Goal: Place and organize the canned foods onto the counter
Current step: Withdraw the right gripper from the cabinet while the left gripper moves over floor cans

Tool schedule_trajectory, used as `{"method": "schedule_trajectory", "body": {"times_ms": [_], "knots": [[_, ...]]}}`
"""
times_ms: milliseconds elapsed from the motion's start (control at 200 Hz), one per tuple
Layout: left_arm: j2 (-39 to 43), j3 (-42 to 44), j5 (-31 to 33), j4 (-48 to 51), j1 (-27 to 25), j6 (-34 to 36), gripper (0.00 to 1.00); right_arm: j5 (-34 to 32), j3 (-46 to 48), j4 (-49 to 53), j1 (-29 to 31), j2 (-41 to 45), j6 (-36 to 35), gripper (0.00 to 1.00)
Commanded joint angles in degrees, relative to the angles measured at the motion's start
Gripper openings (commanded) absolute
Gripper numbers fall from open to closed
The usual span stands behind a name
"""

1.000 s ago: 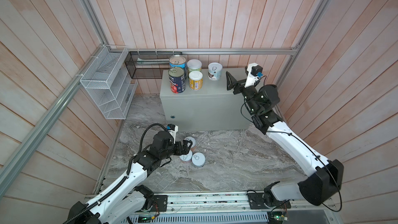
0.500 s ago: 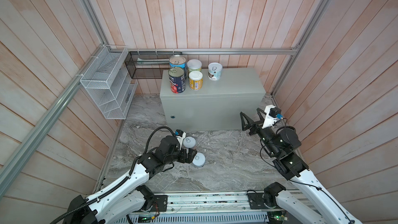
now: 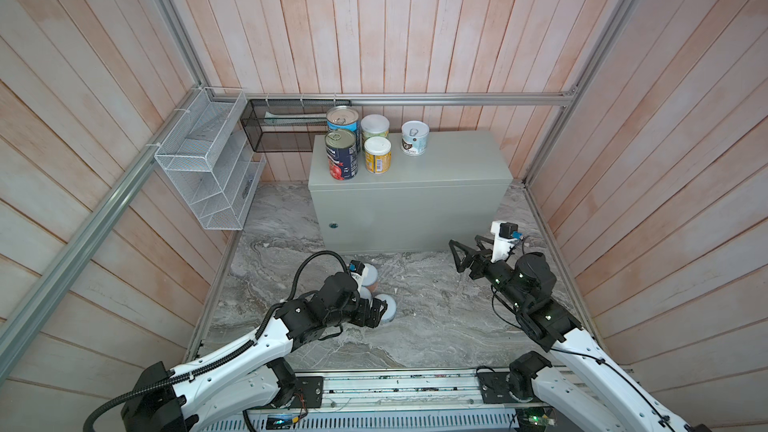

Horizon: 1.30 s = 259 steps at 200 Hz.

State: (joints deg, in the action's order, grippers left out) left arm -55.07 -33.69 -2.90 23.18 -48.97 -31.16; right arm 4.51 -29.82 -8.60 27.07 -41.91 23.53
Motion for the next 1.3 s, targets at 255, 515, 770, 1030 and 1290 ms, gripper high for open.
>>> {"method": "schedule_trajectory", "body": {"times_ms": [255, 515, 770, 1030, 1290], "knots": [[-2.8, -1.4, 2.8, 4.8, -4.1, -7.8, 1.0, -1.4, 1.3, -4.8, -0.1, -3.5, -0.2, 0.98], [-9.7, -6.0, -0.6, 7.7, -7.3, -11.6, 1.0, -8.3, 4.1, -7.2, -0.1, -3.1, -3.6, 0.98], [-18.3, -9.8, -0.5, 7.8, -7.3, -12.0, 1.0, -10.8, 8.0, -9.0, -0.1, -1.9, -4.7, 0.98], [-24.7, -13.9, 1.8, 6.3, -7.2, -15.8, 1.0, -11.8, 8.6, -8.4, -0.3, -1.2, -8.2, 0.98], [-25.9, -14.9, 3.9, 4.9, -3.9, -17.0, 1.0, -11.6, 8.8, -8.6, -0.4, -3.9, -8.5, 0.98]]}}
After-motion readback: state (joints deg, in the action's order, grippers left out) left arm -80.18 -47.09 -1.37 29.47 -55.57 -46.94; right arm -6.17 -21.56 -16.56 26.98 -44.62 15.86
